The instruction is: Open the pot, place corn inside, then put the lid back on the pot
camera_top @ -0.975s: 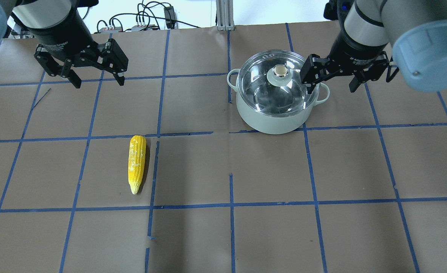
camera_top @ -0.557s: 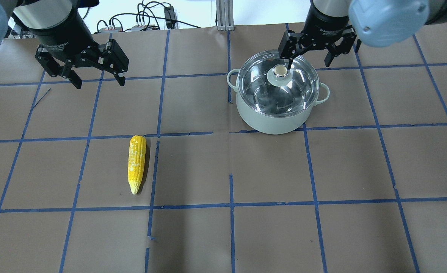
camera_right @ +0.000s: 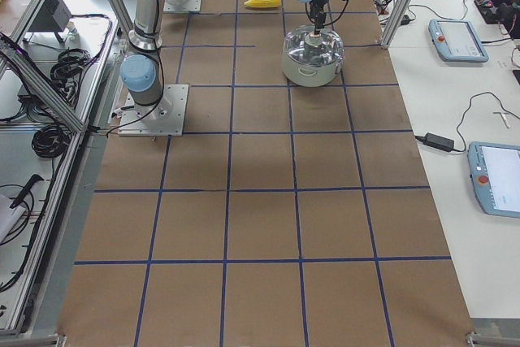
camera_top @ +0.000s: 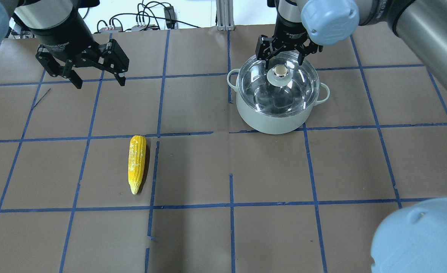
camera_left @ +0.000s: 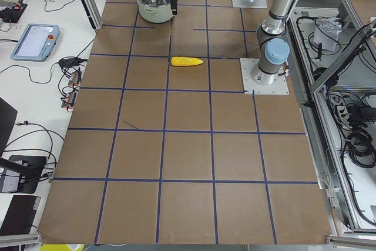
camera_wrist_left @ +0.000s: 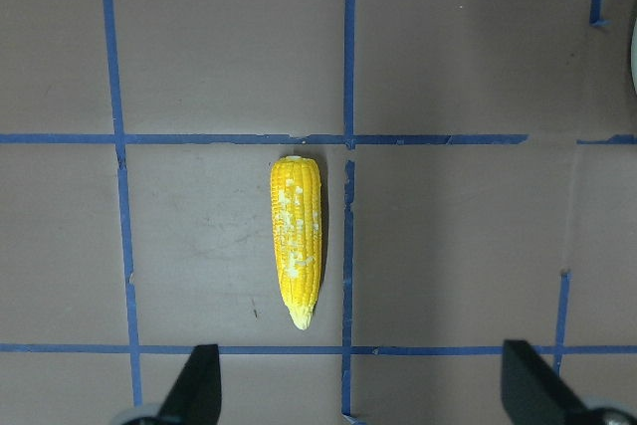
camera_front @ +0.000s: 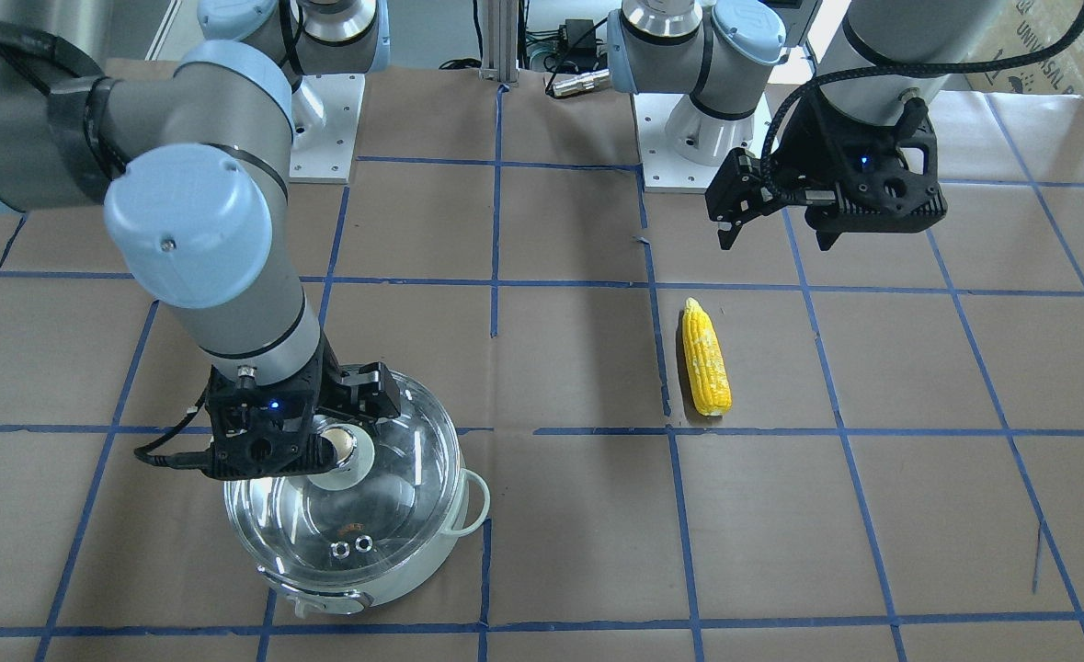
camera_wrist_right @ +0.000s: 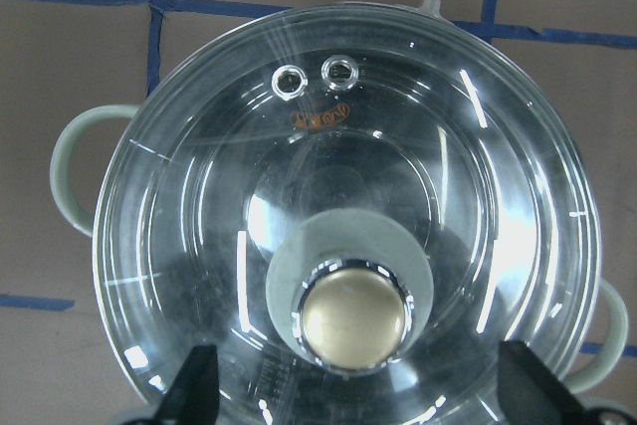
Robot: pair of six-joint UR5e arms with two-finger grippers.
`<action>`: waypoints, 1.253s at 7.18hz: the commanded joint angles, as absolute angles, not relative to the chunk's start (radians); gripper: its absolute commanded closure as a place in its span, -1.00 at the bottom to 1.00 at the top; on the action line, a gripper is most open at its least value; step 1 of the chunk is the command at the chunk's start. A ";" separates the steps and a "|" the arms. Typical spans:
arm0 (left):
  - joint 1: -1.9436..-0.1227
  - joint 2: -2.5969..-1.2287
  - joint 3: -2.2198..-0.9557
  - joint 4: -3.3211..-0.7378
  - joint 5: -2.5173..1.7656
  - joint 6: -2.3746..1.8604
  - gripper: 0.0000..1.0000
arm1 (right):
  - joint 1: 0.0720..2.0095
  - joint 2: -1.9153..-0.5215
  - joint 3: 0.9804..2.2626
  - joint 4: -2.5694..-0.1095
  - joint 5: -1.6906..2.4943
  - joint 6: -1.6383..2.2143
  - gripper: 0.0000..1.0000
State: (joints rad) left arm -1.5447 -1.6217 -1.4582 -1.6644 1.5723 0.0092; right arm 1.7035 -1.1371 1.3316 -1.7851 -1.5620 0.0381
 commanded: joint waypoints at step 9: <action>-1.545 -1.621 -1.463 -1.663 1.572 0.011 -1.00 | 1.706 -1.106 1.336 -1.787 -1.563 0.028 0.38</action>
State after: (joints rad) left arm -1.5448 -1.6216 -1.4658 -1.6628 1.5716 0.0107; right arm 1.7057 -1.1030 1.3361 -1.7884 -1.5635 0.0334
